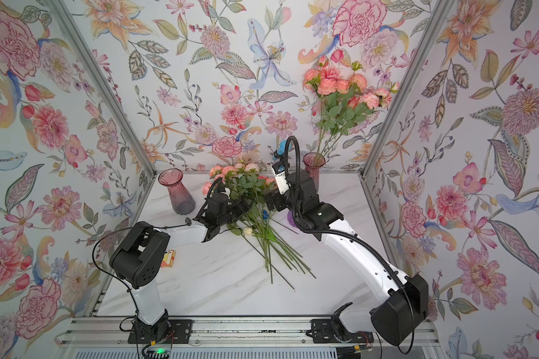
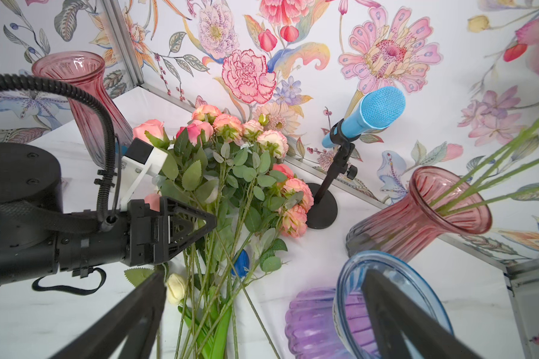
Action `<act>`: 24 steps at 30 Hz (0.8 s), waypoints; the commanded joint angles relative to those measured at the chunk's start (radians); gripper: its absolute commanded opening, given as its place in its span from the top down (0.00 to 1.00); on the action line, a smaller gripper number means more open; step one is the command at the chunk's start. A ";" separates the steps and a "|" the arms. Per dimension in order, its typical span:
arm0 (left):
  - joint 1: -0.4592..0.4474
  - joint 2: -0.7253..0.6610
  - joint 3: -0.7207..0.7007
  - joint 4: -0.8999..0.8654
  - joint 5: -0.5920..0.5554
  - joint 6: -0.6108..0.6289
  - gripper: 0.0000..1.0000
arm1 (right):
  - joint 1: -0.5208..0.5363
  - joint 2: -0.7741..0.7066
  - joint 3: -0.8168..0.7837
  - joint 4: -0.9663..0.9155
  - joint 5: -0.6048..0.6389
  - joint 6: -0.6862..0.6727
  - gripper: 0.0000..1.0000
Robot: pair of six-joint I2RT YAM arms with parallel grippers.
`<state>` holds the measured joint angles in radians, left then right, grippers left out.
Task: Place the pink flowers into the vase
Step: Pick up the flower at the center of the board.
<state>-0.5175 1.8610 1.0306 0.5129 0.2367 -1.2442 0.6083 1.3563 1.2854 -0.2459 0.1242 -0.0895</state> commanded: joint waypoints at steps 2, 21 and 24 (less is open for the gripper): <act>-0.010 0.015 0.034 0.073 0.005 -0.056 0.10 | -0.007 -0.008 -0.016 0.055 0.013 -0.007 0.01; 0.007 0.156 0.152 0.042 -0.067 -0.101 0.16 | -0.025 -0.037 -0.078 0.137 0.003 0.009 0.01; 0.010 0.177 0.182 0.009 -0.089 -0.092 0.18 | -0.030 -0.046 -0.083 0.145 0.006 0.009 0.01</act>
<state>-0.5159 2.0041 1.1721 0.5533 0.1932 -1.3266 0.5869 1.3468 1.2102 -0.1421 0.1238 -0.0887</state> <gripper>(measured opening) 0.823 0.994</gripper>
